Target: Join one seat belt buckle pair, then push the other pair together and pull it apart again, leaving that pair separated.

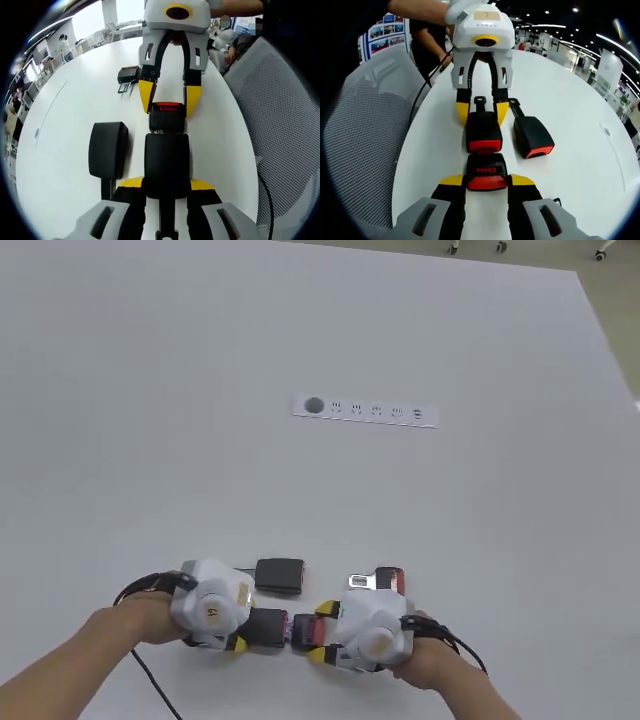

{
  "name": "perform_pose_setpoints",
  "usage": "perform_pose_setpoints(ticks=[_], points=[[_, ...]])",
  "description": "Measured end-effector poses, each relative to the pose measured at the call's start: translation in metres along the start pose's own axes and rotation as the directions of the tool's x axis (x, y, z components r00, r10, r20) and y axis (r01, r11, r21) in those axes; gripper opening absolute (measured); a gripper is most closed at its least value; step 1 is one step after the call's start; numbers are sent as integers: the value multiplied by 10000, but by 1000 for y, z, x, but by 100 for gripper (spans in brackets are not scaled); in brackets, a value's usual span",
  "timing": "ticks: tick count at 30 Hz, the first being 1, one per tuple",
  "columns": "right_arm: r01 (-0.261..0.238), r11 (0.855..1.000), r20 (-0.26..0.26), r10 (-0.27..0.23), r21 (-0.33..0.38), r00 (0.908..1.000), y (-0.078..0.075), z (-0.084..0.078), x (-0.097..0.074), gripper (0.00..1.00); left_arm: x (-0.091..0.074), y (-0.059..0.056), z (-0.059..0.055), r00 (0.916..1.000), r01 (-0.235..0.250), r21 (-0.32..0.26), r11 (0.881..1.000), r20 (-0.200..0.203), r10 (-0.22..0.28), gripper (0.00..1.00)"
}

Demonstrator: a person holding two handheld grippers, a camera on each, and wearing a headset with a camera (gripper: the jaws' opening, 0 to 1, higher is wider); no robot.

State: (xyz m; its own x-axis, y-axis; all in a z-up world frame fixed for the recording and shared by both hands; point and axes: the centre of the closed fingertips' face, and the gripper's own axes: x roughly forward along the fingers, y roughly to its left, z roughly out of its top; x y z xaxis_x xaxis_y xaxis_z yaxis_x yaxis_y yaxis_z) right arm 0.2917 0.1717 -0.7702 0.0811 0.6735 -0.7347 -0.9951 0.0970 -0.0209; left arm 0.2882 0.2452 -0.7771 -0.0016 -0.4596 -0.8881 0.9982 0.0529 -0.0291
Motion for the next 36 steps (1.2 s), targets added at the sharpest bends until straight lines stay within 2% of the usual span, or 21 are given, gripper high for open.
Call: perform_pose_setpoints(ticks=[5,10,17,25,29,36], points=[[-116,9989,102,111,455,9999,1,-1,2,27,0,1,-2,10000,-23,-62,10000,14,23,31],[-170,9984,234,158,535,9996,2,-1,2,27,0,2,-3,9999,51,-21,10000,120,-51,31],[-225,9992,50,223,334,9997,3,-1,3,30,0,1,-2,10000,77,108,9999,-49,-76,32],[-85,9999,-142,84,-53,9999,3,1,1,31,-1,1,-2,9999,-121,-77,9999,-39,121,33],[34,10000,-289,-34,-25,9996,2,0,-2,37,-2,2,-1,9996,-275,137,9995,-113,277,33],[139,9999,-299,-137,76,9995,2,0,-9,44,-6,3,-1,9984,-541,31,9985,-144,541,35]])
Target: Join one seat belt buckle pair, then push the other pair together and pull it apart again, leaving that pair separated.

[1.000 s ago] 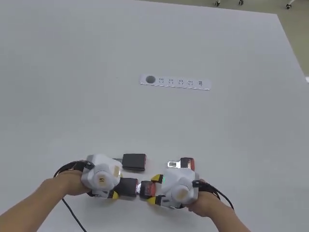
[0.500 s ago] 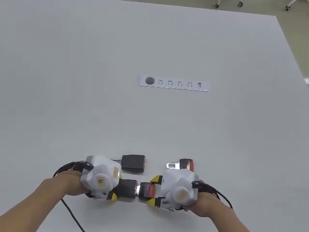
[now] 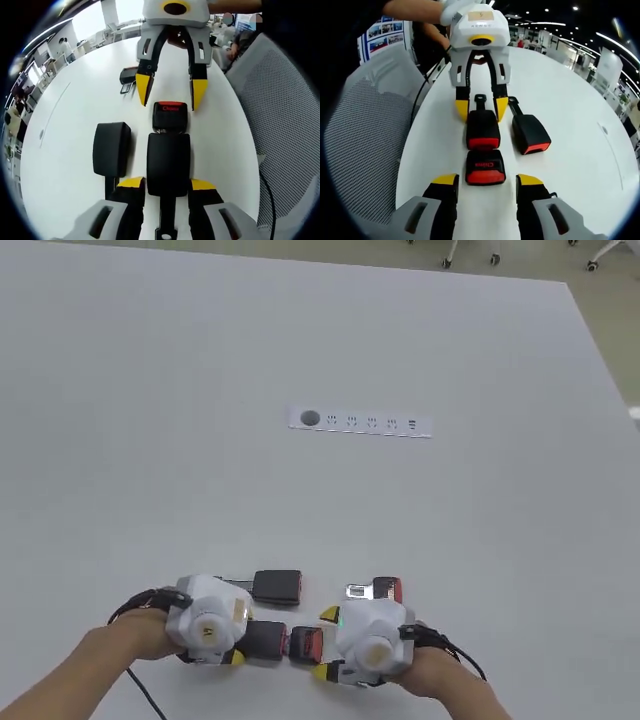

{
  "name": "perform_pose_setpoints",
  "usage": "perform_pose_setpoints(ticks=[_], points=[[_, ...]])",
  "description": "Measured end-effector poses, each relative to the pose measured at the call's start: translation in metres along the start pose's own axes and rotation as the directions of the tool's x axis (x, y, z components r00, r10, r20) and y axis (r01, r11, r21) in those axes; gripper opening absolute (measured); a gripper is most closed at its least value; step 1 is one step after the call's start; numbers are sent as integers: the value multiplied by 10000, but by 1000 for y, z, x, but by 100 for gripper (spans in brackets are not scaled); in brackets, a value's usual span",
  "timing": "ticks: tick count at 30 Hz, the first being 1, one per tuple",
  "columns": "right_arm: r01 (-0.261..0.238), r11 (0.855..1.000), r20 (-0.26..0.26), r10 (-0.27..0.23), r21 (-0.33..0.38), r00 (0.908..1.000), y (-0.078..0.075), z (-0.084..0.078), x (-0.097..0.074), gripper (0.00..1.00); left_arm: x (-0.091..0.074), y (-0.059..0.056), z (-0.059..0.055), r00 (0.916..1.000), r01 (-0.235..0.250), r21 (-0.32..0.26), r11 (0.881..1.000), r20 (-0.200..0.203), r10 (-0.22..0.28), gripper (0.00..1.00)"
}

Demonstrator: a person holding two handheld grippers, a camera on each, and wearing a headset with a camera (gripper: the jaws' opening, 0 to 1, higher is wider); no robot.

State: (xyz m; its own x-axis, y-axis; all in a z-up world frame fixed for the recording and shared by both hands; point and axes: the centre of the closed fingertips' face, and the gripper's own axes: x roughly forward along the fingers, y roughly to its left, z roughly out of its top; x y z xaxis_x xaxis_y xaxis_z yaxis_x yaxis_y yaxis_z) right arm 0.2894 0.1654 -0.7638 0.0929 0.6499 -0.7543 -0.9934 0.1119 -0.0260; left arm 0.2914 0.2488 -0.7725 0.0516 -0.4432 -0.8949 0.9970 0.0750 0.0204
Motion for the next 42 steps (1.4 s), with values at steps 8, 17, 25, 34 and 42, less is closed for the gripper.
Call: perform_pose_setpoints(ticks=[8,17,25,34,42], points=[[10,10000,-7,-10,91,10000,0,-2,-8,52,-11,-1,7,9994,-190,-446,9988,287,203,40],[325,9988,-104,-322,354,9994,-10,-9,-25,57,-26,1,17,9954,-374,-1124,9930,838,470,45],[678,9961,-150,-670,564,9976,-24,-20,-38,57,-36,13,22,9867,-690,-1491,9864,1354,895,46],[1177,9902,-191,-1166,754,9930,-43,-29,-54,57,-43,33,26,9742,-1201,-1784,9766,1683,1505,46],[1465,9864,-308,-1445,749,9890,-56,-33,-66,56,-38,52,34,9653,-1402,-1884,9720,1922,1765,46]])
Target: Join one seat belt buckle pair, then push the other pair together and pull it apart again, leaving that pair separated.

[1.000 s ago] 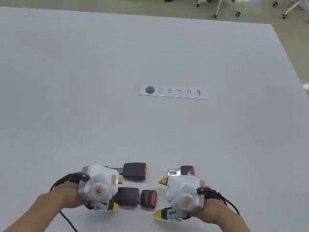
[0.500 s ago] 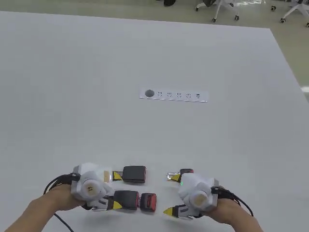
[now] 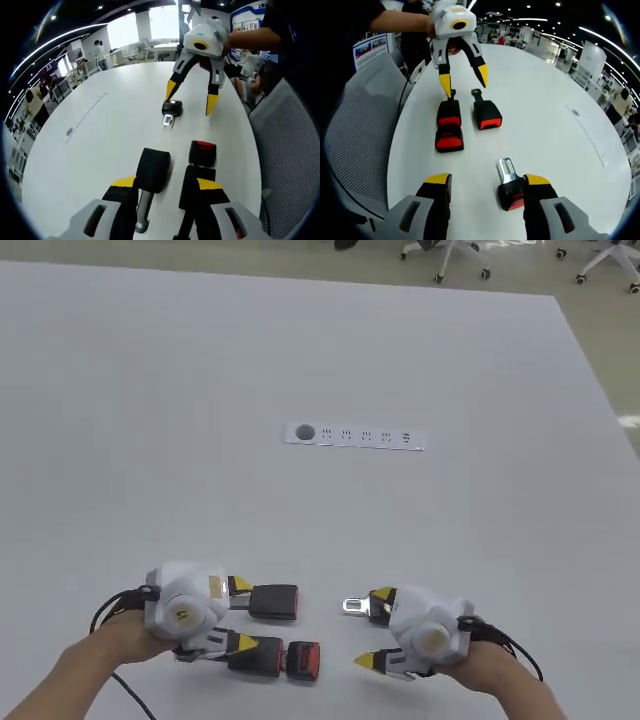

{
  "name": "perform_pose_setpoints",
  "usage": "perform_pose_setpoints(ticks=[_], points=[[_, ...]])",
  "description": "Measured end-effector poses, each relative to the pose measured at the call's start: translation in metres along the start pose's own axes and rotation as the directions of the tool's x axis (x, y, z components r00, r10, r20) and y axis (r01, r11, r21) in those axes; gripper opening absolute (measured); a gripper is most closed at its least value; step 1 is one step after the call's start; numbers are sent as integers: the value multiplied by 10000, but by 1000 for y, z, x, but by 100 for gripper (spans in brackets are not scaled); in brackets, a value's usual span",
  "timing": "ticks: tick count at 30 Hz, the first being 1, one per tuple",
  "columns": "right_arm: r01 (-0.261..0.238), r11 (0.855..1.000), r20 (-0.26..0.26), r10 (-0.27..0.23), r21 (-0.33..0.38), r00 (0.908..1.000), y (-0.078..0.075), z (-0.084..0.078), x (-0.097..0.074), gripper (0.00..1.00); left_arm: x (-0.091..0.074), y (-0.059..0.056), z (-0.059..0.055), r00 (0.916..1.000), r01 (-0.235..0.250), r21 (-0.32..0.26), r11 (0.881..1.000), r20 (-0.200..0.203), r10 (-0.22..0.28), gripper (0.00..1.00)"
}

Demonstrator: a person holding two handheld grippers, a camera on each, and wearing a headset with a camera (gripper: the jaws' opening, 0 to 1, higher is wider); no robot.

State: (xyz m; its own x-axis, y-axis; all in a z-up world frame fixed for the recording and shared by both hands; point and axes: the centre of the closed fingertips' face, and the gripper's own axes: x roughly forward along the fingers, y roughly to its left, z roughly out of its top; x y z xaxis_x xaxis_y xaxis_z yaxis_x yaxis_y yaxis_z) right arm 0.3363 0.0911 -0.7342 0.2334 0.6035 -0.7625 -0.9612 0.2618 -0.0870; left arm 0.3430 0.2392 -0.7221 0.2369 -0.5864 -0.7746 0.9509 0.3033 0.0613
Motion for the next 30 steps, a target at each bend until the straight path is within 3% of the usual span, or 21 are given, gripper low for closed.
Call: perform_pose_setpoints(ticks=[6,14,30], points=[[105,9999,-64,-105,-70,9999,-10,-7,-1,54,7,9,7,9999,-67,-58,10000,101,68,45],[152,9996,-243,-158,-231,9996,-23,-19,0,50,15,14,10,10000,13,46,10000,-92,-13,45],[-78,9969,-590,32,-788,9983,-33,-33,11,44,31,13,-3,9917,690,449,9966,-1121,-636,36]])
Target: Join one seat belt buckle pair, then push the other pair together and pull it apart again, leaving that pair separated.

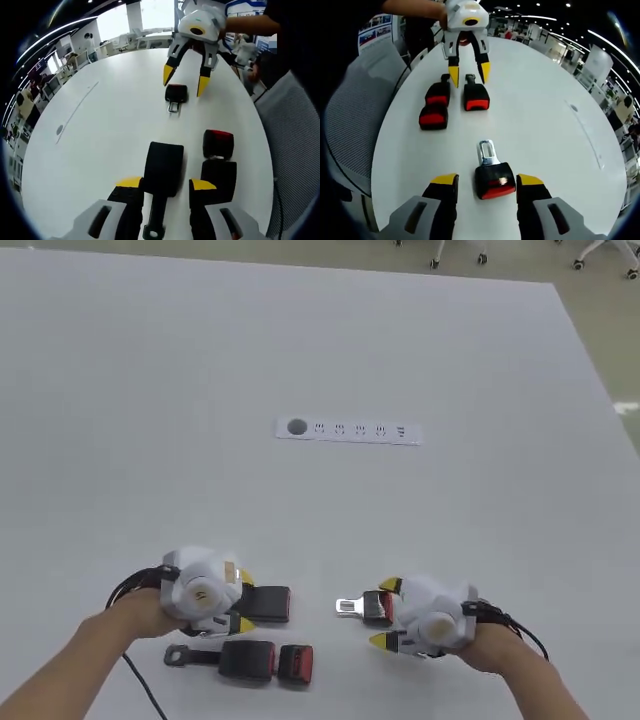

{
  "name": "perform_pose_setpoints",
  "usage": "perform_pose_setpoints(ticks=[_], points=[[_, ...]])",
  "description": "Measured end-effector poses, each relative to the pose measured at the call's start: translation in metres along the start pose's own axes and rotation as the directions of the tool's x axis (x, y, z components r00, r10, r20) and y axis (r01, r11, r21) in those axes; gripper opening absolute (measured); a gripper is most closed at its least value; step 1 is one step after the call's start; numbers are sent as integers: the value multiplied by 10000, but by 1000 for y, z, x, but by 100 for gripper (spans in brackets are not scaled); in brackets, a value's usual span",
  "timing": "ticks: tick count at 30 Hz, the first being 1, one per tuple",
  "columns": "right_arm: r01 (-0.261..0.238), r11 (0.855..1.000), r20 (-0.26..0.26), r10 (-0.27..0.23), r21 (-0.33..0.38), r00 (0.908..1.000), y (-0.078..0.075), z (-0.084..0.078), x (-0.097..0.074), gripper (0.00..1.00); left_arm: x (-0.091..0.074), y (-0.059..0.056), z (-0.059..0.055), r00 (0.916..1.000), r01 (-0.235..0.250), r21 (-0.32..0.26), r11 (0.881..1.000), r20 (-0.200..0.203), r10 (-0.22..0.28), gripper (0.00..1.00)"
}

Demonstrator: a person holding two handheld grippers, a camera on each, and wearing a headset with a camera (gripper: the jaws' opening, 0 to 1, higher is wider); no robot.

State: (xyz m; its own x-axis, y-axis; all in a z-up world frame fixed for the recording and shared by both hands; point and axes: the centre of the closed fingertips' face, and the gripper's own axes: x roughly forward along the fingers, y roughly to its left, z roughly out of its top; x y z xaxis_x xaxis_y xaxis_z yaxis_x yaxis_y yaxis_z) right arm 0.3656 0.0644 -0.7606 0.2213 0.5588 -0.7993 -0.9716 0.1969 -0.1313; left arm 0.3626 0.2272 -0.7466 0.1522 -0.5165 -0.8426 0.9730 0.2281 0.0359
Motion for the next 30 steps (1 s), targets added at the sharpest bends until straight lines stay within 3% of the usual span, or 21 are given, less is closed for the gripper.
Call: perform_pose_setpoints(ticks=[5,16,30], points=[[-114,9999,-128,112,-114,9999,-6,-5,5,43,3,2,2,9996,184,263,9995,-240,-178,36],[-578,9979,-542,562,-277,9969,-9,-16,7,38,13,5,-6,9956,690,769,9946,-694,-637,33],[-797,9959,-666,768,-422,9948,-8,-17,7,32,17,7,-12,9917,937,862,9919,-959,-853,32]])
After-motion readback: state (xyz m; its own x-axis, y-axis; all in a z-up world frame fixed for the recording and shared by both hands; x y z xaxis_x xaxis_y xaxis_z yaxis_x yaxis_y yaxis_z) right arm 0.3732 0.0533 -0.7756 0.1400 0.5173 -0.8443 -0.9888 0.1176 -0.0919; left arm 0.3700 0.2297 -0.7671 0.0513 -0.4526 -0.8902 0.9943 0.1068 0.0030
